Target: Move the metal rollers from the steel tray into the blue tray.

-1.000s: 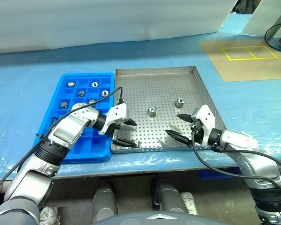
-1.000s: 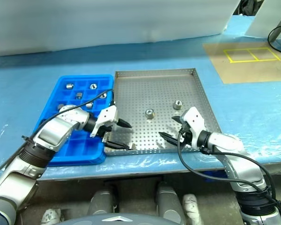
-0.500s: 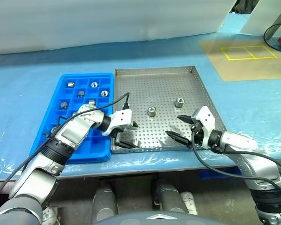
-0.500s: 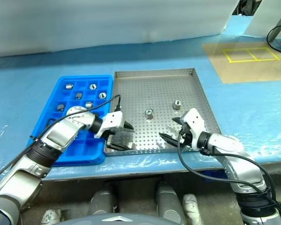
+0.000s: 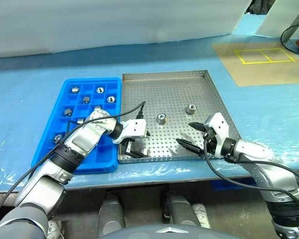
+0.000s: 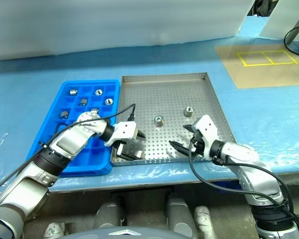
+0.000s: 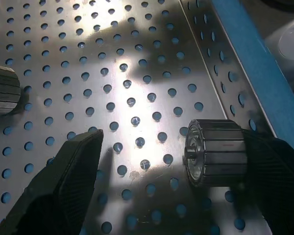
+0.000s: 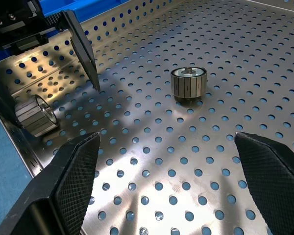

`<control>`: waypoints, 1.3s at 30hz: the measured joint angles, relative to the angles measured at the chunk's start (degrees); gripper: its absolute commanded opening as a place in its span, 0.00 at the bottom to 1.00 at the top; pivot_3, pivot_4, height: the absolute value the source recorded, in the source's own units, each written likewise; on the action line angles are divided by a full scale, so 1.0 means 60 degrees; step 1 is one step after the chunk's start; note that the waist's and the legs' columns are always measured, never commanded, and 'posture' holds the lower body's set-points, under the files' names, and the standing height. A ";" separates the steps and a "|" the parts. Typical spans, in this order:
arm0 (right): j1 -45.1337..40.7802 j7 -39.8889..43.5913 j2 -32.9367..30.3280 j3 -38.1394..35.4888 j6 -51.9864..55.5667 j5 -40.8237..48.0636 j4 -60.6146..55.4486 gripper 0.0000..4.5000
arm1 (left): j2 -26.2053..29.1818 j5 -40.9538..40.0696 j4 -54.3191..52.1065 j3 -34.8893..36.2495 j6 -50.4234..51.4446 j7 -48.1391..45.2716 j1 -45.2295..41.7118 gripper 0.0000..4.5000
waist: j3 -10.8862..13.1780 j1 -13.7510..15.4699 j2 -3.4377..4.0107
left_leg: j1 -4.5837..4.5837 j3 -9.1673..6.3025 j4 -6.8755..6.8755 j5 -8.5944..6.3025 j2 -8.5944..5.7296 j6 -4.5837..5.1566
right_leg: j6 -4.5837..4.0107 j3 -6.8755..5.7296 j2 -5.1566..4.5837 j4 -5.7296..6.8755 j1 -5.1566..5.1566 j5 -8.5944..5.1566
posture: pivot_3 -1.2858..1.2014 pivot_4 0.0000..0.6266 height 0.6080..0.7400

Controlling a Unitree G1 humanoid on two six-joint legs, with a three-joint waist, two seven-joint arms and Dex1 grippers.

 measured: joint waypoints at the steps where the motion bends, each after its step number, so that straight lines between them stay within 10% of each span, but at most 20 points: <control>1: -0.0026 -0.0001 0.0000 0.0000 0.0015 0.0005 -0.0001 1.00 | -0.0002 0.0063 0.0027 -0.0052 -0.0074 -0.0037 -0.0062 0.99 | 0.0000 0.0000 0.0001 | 0.0001 0.0001 0.0000 0.0000 0.0000 0.0000 | 0.0000 0.0001 0.0000 0.0000 0.0001 0.0000 | 0.38 0.24 1.00; 7: -0.0191 -0.0021 -0.0001 0.0006 0.0085 0.0022 -0.0220 1.00 | -0.0182 0.0348 0.0387 -0.0380 -0.0573 -0.0311 -0.0454 0.86 | -0.0008 0.0007 0.0014 | 0.0012 0.0006 0.0001 -0.0001 -0.0004 0.0001 | 0.0001 0.0008 -0.0002 0.0001 0.0010 0.0000 | 0.38 0.24 1.00; 15: -0.0428 -0.0089 0.0001 0.0011 0.0136 0.0028 -0.0313 1.00 | -0.0444 0.0783 0.1219 -0.1013 -0.1243 -0.0917 -0.0793 0.29 | -0.0008 0.0010 0.0012 | 0.0013 0.0007 0.0002 -0.0001 -0.0004 0.0001 | 0.0001 0.0011 -0.0001 0.0002 0.0010 0.0000 | 0.38 0.24 1.00; 26: -0.0415 0.0062 -0.0082 0.0013 0.0346 0.0235 -0.0488 1.00 | -0.0714 0.0884 0.1550 -0.0940 -0.1309 -0.0874 -0.0939 0.29 | -0.0008 0.0027 0.0012 | 0.0012 0.0008 0.0006 -0.0002 -0.0006 0.0003 | 0.0000 0.0011 -0.0004 0.0004 0.0012 0.0000 | 0.38 0.24 1.00; 39: -0.1029 0.1348 -0.0499 0.0740 0.0145 0.0325 -0.0256 1.00 | -0.0862 -0.0071 -0.0700 0.0965 0.2543 0.1280 -0.0107 0.29 | -0.0007 0.0028 0.0012 | 0.0008 0.0008 0.0003 -0.0001 0.0000 0.0002 | -0.0001 0.0006 -0.0002 0.0008 0.0003 0.0000 | 0.44 0.24 1.00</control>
